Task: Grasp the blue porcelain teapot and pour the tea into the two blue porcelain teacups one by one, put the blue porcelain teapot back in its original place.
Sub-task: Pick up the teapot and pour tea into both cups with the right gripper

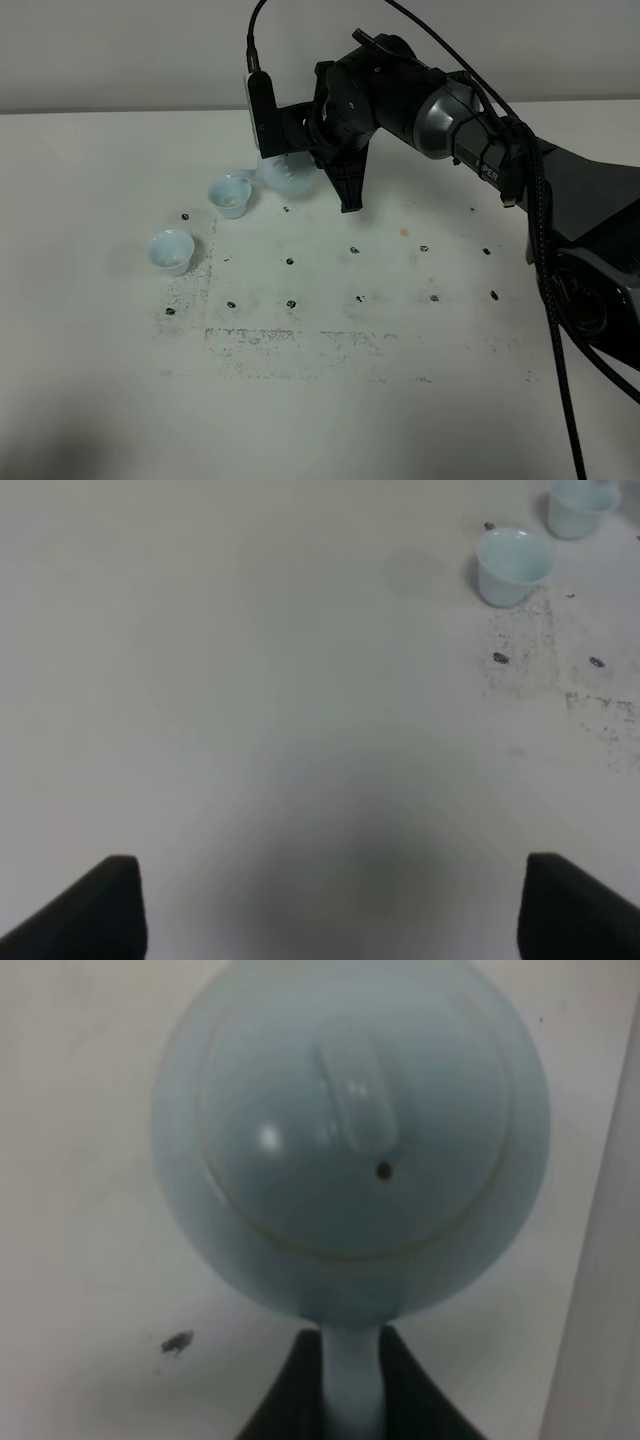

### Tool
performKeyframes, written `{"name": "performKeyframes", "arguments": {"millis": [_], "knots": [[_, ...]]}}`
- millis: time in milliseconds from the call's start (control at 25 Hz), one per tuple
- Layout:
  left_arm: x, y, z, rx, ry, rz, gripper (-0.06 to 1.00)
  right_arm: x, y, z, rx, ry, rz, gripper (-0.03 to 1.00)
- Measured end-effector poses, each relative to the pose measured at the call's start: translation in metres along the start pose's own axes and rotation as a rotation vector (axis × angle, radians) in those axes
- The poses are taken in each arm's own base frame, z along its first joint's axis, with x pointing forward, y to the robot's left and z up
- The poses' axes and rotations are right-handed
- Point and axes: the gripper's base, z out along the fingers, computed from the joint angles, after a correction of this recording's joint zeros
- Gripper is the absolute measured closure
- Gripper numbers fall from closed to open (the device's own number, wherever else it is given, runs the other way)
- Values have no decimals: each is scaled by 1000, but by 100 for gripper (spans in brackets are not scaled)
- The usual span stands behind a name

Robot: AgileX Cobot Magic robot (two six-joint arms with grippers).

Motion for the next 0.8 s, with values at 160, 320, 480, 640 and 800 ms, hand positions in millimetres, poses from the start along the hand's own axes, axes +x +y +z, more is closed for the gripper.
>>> {"name": "performKeyframes", "arguments": {"millis": [160, 320, 480, 640, 800], "knots": [[0, 0, 0, 0, 0, 0, 22, -4, -1, -1, 25, 6, -31, 93], [0, 0, 0, 0, 0, -1, 22, -13, 0, -2, 52, 5, -64, 93], [0, 0, 0, 0, 0, -1, 22, -17, 0, -3, 71, 18, -96, 93], [0, 0, 0, 0, 0, -1, 22, -20, 0, -3, 86, 32, -117, 93], [0, 0, 0, 0, 0, -1, 22, -20, 0, -4, 101, 57, -135, 93]]}}
